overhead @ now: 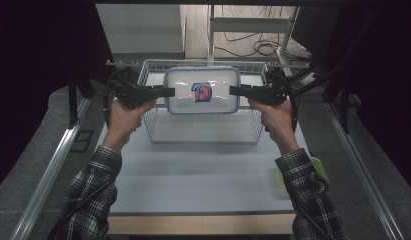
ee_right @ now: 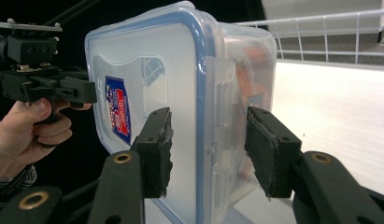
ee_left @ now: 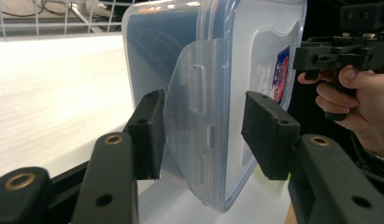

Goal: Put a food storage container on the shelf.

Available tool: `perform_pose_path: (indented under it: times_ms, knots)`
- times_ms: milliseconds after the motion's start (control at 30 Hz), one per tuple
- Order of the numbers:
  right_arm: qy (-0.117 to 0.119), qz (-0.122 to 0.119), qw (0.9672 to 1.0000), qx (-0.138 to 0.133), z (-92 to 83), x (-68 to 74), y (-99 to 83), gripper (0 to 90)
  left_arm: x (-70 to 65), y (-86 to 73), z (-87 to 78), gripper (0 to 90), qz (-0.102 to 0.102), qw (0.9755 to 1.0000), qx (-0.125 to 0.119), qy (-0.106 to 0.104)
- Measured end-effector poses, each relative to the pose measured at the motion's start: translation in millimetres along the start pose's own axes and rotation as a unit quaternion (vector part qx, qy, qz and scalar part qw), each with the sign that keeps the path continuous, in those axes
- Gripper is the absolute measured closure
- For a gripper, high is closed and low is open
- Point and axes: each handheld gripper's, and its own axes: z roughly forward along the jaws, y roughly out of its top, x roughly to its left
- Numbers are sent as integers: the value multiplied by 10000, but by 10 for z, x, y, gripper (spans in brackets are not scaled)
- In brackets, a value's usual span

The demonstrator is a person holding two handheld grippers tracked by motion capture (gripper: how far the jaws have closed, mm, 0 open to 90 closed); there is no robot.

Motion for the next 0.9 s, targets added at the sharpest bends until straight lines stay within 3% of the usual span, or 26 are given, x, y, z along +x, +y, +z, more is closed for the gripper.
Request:
perform_pose_path:
  times_ms: [400, 700, 800, 900]
  knots:
    - [-24, 191, 9998, -40, 164, -138, 172, 512, 158, 99, 88, 498, -168, 9998, -51, 134]
    - [-27, 272, 9996, -49, 240, -217, 177, 498, 175, 149, 126, 484, -100, 9995, -128, 287]
    - [-330, 46, 9994, -19, 238, -188, 183, 498, 133, 151, 149, 478, 97, 9990, -96, 421]
    - [-494, -83, 9987, 128, 265, -145, 180, 508, 128, 147, 178, 462, 109, 9988, -110, 463]
